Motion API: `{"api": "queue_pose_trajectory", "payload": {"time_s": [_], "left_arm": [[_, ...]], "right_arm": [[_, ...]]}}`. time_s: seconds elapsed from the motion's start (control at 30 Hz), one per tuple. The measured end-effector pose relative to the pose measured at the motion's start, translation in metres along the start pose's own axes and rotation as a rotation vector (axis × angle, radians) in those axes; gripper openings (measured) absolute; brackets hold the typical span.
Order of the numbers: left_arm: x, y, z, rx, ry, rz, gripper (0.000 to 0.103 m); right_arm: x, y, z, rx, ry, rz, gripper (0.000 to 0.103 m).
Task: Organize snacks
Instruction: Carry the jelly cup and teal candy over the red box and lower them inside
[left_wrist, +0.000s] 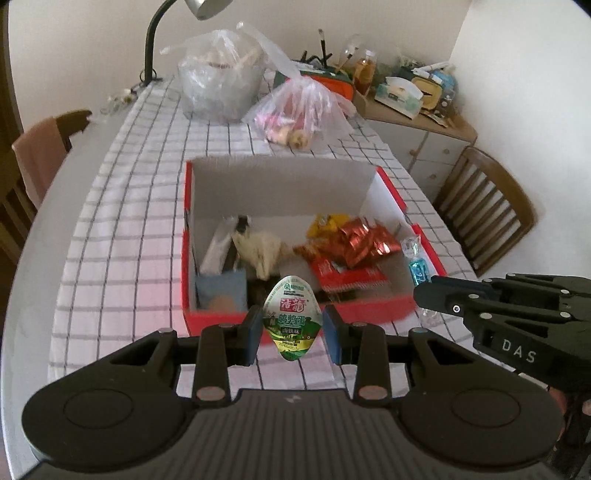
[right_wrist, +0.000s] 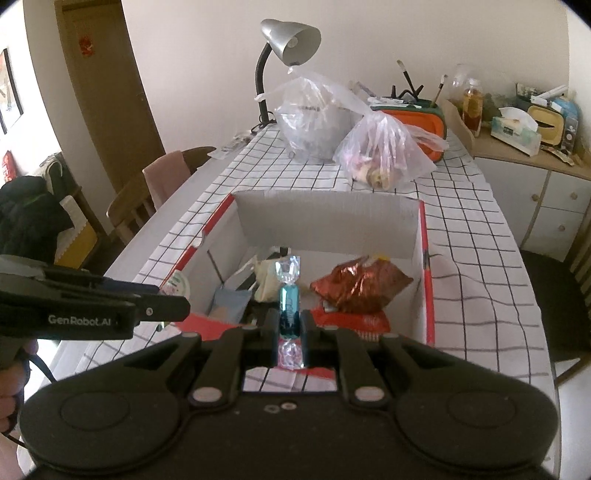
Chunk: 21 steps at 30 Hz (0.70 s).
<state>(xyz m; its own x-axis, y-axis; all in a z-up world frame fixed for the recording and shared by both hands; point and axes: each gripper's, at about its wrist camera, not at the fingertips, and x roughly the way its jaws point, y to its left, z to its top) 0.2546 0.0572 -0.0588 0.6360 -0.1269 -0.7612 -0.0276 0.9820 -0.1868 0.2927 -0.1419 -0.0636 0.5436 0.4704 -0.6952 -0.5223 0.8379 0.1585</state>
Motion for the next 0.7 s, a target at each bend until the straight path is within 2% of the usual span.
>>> {"api": "queue_pose_trajectory", "payload": {"time_s": [0.33, 0.7], "left_arm": [[0.041, 0.007, 0.038, 0.043, 0.04, 0.085, 0.034], [0.095, 0.014, 0.052, 0.048, 0.169, 0.128, 0.034]], "right_arm": [[0.057, -0.008, 0.019, 0.003, 0.072, 0.016, 0.009], [0.11, -0.019, 0.014, 0.006, 0.196, 0.019, 0.009]]}}
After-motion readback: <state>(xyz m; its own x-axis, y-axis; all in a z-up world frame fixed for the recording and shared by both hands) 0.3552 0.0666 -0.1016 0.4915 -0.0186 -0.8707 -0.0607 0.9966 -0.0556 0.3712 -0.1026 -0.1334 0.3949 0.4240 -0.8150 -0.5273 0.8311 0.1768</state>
